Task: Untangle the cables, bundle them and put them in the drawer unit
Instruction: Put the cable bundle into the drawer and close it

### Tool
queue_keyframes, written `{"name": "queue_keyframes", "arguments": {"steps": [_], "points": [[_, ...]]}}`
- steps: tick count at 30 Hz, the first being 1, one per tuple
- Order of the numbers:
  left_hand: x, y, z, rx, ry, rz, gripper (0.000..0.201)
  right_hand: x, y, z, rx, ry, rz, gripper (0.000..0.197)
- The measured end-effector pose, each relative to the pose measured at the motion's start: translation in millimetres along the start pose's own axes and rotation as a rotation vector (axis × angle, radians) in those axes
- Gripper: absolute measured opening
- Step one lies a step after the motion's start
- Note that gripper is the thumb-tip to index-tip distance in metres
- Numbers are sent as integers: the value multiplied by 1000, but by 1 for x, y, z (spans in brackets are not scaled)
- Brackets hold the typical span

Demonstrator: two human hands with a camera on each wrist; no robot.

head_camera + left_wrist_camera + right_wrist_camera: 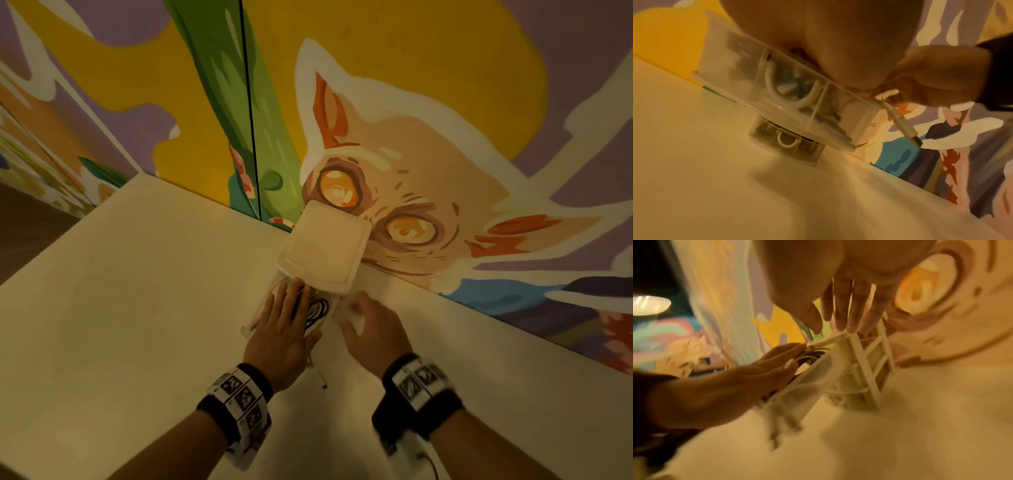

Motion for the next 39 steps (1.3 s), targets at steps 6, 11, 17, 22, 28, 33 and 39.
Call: {"name": "queue_keyframes", "arguments": {"steps": [6, 11, 17, 22, 28, 33, 39], "points": [[1, -2, 1, -7, 35, 11, 65, -58, 58, -14, 331, 288, 275, 10], [-1, -2, 3, -150, 100, -17, 64, -60, 58, 3, 440, 247, 115, 12], [2, -7, 11, -219, 175, 29, 63, -37, 46, 22, 158, 32, -31, 12], [1, -16, 15, -271, 246, 135, 75, -15, 42, 39, -168, -71, 169, 8], [-2, -5, 17, -142, 296, 36, 87, 13, 34, 39, -142, -26, 387, 4], [-4, -5, 16, -84, 308, 10, 86, 10, 36, 34, -152, -53, 449, 7], [-4, -6, 17, -46, 307, 30, 92, 4, 41, 34, -275, -64, 299, 7]]}}
Point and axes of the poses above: each hand's wrist, its own x-axis towards the middle knuckle, its own y-axis out of the palm, z = x × y, the point moved 2 cm from there along x, towards the middle knuckle, and after that the axes turned 6 degrees about x, right-handed, at the moved point
